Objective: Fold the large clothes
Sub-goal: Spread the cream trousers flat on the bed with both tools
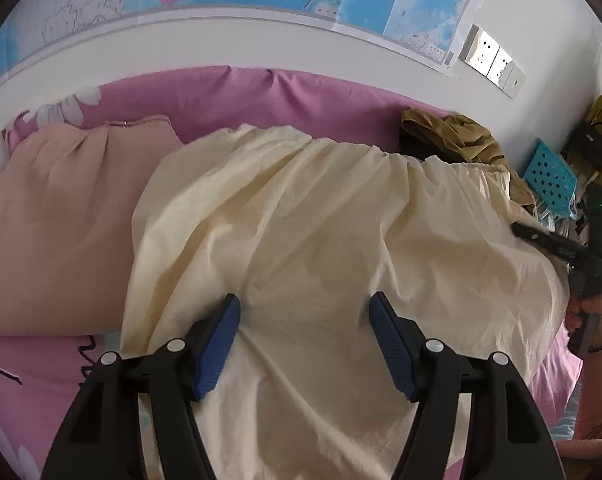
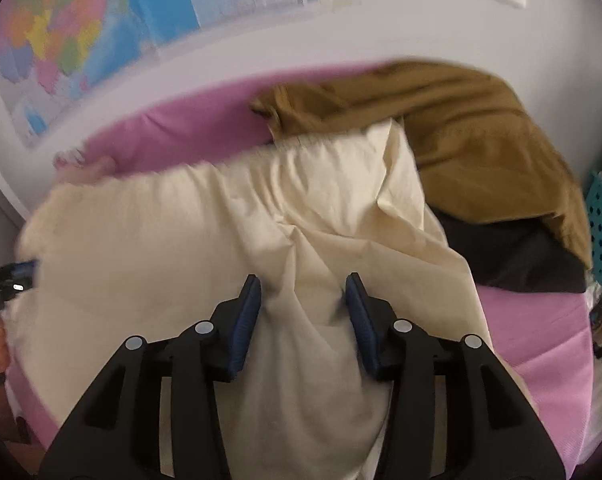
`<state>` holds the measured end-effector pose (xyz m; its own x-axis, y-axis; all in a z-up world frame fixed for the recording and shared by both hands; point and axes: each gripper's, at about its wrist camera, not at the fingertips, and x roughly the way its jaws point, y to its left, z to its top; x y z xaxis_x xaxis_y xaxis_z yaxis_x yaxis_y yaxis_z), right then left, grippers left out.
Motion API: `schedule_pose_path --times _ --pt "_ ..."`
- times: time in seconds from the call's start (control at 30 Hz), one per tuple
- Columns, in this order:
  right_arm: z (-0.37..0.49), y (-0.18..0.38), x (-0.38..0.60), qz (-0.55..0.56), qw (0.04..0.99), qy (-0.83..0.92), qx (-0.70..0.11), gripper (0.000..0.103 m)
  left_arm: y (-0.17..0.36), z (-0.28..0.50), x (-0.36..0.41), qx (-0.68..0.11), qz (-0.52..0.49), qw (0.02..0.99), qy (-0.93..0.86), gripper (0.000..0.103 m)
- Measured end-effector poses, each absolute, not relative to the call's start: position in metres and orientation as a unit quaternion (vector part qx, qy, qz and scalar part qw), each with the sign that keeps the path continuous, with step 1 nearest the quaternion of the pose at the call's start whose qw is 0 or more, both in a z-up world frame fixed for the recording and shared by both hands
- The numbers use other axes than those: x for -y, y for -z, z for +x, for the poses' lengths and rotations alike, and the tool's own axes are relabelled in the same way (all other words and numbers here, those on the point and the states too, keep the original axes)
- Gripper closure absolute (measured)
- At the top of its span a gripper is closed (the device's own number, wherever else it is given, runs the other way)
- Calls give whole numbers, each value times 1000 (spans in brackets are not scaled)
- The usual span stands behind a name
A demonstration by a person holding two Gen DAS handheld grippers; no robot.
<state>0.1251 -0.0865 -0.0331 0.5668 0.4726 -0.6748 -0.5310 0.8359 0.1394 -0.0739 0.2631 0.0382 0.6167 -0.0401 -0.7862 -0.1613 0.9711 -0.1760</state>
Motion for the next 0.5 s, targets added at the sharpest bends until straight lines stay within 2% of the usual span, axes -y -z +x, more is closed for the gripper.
schedule_pose_path --times 0.2,0.33,0.5 --pt "143 29 42 -78 872 -309 -371 59 -63 -57 -250 -408 -79 909 -25 35" --pt "167 56 4 -134 857 -283 -410 58 -46 -24 -263 -447 -87 889 -47 35" --pt "164 54 -1 -151 861 -282 -396 59 -26 -19 -290 -459 -147 876 -27 34"
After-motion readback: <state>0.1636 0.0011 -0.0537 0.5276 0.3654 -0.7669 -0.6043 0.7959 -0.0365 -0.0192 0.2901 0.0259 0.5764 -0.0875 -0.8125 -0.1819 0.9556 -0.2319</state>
